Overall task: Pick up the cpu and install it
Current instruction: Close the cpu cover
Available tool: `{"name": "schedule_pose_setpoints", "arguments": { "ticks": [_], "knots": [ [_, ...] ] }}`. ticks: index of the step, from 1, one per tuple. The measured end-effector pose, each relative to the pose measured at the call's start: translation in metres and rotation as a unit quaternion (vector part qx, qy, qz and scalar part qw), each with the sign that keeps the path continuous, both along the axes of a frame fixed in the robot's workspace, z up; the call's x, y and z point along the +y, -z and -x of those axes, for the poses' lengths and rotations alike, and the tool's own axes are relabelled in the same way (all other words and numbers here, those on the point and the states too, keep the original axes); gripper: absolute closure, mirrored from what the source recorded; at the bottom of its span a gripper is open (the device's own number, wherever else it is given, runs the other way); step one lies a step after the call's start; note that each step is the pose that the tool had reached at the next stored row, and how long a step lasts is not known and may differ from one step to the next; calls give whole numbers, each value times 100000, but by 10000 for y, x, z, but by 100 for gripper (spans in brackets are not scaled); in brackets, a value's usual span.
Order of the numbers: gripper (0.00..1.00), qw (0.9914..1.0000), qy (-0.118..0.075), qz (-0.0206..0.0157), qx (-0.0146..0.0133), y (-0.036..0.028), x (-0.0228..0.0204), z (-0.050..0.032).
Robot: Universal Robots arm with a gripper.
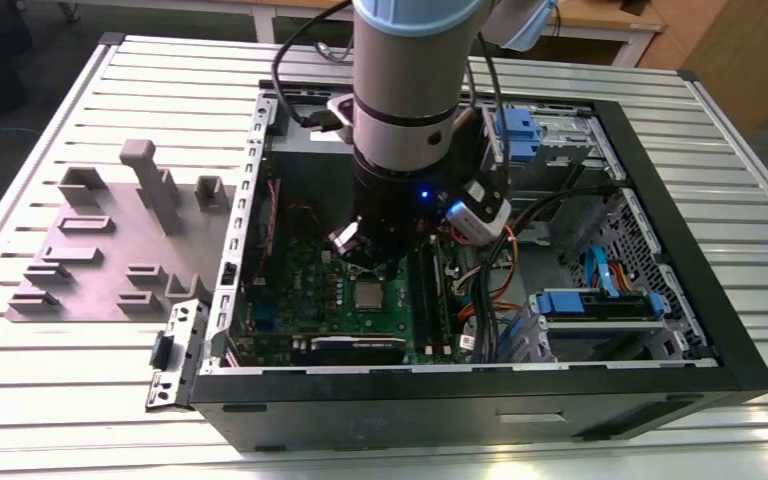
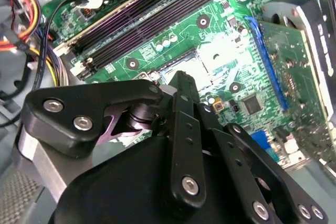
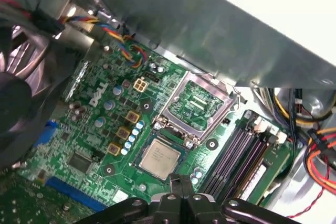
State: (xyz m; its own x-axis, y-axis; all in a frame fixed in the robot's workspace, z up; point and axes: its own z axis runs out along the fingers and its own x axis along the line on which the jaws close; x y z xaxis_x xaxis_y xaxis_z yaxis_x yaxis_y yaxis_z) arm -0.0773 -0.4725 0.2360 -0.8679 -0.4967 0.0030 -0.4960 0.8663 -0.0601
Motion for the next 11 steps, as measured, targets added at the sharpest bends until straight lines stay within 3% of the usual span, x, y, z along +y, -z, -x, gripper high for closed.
{"name": "schedule_pose_setpoints", "arguments": {
  "ticks": [1,2,6,7,11],
  "knots": [
    [89,99999,-406,-228,-9,0,0,0],
    [89,99995,-662,-812,-17,2,0,-1],
    [89,99900,-1321,-4273,-29,2,0,-7],
    [89,99881,-1577,-4616,-18,4,0,-10],
    [89,99793,-4442,-4643,113,28,0,-12]
  ]
}}
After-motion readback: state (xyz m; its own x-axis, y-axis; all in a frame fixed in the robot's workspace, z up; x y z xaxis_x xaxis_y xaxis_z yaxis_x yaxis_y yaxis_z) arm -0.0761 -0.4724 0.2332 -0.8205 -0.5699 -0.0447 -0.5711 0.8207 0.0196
